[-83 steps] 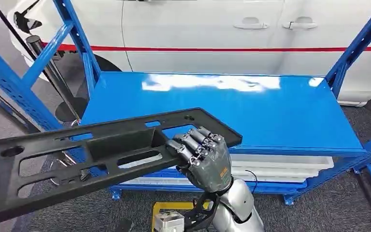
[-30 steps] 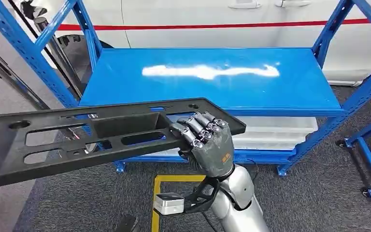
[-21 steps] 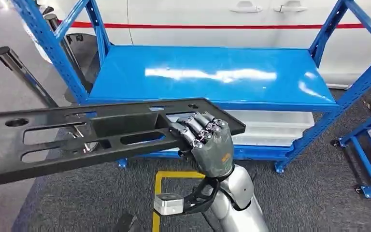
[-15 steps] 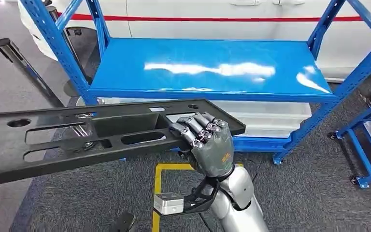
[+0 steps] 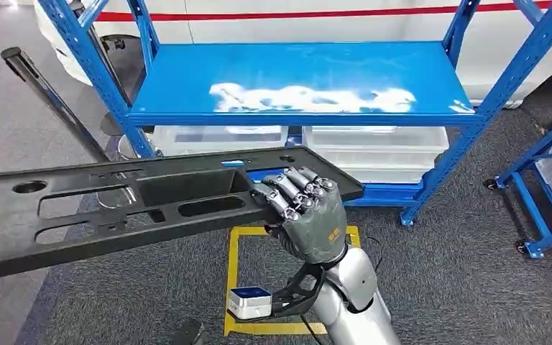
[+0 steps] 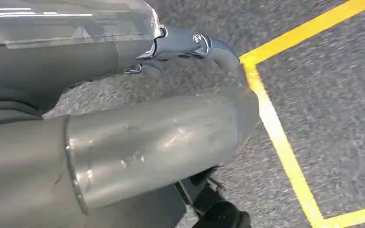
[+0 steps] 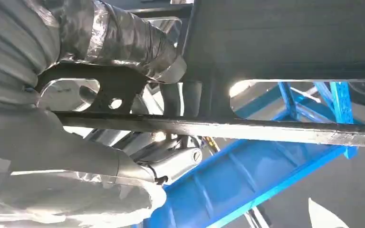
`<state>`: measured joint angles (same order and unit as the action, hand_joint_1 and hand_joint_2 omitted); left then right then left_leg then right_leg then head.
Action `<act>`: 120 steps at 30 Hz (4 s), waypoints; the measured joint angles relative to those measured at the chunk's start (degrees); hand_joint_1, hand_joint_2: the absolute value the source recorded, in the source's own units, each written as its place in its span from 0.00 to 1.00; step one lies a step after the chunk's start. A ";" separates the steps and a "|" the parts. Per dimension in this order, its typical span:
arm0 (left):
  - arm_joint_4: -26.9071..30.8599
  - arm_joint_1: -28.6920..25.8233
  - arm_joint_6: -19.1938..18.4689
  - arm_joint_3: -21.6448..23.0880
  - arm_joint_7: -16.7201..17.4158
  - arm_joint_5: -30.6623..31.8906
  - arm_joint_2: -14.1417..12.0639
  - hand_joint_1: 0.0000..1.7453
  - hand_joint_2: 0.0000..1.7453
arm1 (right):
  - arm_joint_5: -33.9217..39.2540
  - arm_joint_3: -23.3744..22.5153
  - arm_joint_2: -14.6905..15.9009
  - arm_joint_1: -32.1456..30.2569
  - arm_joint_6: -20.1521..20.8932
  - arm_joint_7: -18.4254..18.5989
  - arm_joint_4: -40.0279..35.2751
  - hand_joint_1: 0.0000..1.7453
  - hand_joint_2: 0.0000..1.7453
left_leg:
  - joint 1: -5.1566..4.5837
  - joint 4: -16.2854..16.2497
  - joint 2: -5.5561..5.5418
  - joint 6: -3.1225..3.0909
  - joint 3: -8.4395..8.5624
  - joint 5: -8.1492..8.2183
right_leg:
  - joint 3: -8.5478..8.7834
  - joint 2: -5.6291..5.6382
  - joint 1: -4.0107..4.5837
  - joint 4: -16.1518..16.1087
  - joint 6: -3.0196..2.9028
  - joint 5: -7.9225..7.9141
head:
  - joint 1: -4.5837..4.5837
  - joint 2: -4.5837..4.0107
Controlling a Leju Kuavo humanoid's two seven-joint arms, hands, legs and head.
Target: Take the parts from the cabinet and place them on the table.
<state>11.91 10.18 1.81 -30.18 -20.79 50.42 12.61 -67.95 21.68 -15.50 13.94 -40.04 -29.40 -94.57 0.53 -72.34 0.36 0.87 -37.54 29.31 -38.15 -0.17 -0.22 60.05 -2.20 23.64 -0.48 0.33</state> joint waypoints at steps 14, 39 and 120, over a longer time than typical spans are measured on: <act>0.24 0.16 -0.20 0.07 -0.26 -0.07 0.04 0.00 0.00 | -0.33 0.00 0.13 0.05 0.00 0.20 0.39 1.00 1.00 | -0.34 16.09 0.44 -2.95 4.44 -5.08 | -4.16 0.06 -0.92 15.19 3.69 6.79 | 0.07 0.00; 0.26 0.00 -0.59 0.09 -0.50 -0.11 -0.22 0.00 0.00 | -1.07 0.18 -0.31 0.41 0.00 0.42 1.27 1.00 1.00 | -0.26 16.65 0.24 -2.53 7.85 -3.26 | -0.12 0.07 -0.41 0.21 2.38 0.65 | 0.02 0.00; 0.44 0.74 -0.74 2.47 0.90 0.17 0.26 0.00 0.00 | 0.28 0.15 -0.87 -0.98 0.00 -0.07 3.08 1.00 1.00 | 0.04 -3.80 0.17 0.57 -5.22 4.33 | 3.00 -0.16 -0.30 -0.60 0.22 2.52 | 0.04 0.00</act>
<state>12.35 10.93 1.07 -27.71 -19.89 50.60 12.87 -67.67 21.84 -16.37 12.96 -40.04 -29.46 -91.49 0.58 -76.14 0.52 1.44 -42.76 33.64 -35.15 -0.33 -0.51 59.44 -1.99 26.15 -0.44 0.33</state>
